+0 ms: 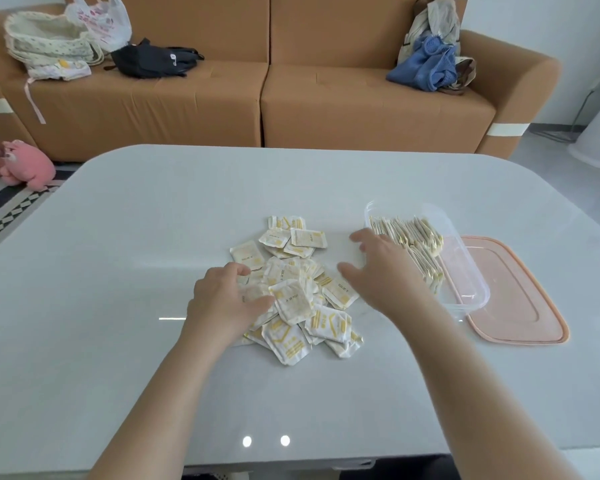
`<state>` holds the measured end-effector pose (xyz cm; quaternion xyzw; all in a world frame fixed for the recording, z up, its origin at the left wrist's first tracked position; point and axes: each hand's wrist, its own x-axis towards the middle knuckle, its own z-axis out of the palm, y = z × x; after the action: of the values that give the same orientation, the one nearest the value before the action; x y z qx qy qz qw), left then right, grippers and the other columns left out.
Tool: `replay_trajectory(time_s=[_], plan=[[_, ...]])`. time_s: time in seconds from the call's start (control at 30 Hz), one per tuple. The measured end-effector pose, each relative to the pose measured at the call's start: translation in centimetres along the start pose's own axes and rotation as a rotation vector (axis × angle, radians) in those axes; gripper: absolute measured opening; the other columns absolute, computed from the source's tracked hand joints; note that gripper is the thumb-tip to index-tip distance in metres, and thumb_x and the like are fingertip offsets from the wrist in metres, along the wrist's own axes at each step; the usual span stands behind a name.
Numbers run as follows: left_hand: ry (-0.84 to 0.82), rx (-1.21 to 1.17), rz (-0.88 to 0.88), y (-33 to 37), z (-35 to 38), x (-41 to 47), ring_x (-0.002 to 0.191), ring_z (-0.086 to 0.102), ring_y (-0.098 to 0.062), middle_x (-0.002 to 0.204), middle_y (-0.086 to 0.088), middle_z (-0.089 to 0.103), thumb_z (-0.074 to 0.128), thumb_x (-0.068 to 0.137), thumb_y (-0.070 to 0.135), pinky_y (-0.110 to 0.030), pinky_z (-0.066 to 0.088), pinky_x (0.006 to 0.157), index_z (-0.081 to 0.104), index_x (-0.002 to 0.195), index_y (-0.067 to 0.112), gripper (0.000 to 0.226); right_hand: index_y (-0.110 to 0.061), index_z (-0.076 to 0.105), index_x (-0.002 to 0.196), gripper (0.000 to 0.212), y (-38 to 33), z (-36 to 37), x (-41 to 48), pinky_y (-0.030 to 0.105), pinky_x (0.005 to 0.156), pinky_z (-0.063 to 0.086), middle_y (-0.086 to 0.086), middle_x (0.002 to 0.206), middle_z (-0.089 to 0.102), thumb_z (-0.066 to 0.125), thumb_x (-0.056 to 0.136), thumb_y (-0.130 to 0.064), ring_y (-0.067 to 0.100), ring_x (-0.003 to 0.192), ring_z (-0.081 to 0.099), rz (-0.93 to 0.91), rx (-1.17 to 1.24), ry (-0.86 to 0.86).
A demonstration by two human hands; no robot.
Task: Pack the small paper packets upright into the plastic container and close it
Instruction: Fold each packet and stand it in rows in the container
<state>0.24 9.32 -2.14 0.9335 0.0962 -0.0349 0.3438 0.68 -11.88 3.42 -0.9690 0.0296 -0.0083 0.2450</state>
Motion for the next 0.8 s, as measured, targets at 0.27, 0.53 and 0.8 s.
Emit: replay_trajectory(time_s=[0.27, 0.53, 0.8], plan=[[-0.301, 0.474, 0.006, -0.4, 1.1, 0.0, 0.147, 0.005, -0.034, 0.161, -0.004, -0.014, 0.072, 0.054, 0.076, -0.049, 0.021, 0.112, -0.021, 0.148, 0.039, 0.137, -0.029, 0.005, 0.153, 0.118, -0.6, 5.6, -0.1, 0.041, 0.108, 0.03, 0.007, 0.147, 0.028, 0.079, 0.064, -0.057, 0.035, 0.136, 0.023, 0.116, -0.096, -0.384], [-0.137, 0.292, 0.104, 0.1, 1.9, 1.3, 0.122, 0.038, -0.027, 0.135, 0.003, 0.037, 0.077, 0.072, 0.05, -0.035, 0.041, 0.091, 0.036, 0.142, 0.035, 0.082, -0.029, 0.04, 0.135, 0.079, -0.5, 7.8, 1.1, 0.033, 0.092, 0.041, 0.002, 0.123, 0.038, 0.082, 0.068, -0.036, 0.027, 0.114, 0.044, 0.039, 0.048, -0.232], [0.124, -0.09, 0.092, 1.0, 2.2, 1.9, 0.088, 0.061, -0.023, 0.09, 0.006, 0.067, 0.06, 0.087, 0.016, -0.031, 0.045, 0.068, 0.067, 0.098, 0.026, 0.016, -0.019, 0.063, 0.101, 0.034, -0.4, 7.4, 1.7, 0.023, 0.056, 0.036, -0.005, 0.084, 0.058, 0.045, 0.081, 0.003, 0.016, 0.077, 0.052, 0.095, 0.372, -0.005]])
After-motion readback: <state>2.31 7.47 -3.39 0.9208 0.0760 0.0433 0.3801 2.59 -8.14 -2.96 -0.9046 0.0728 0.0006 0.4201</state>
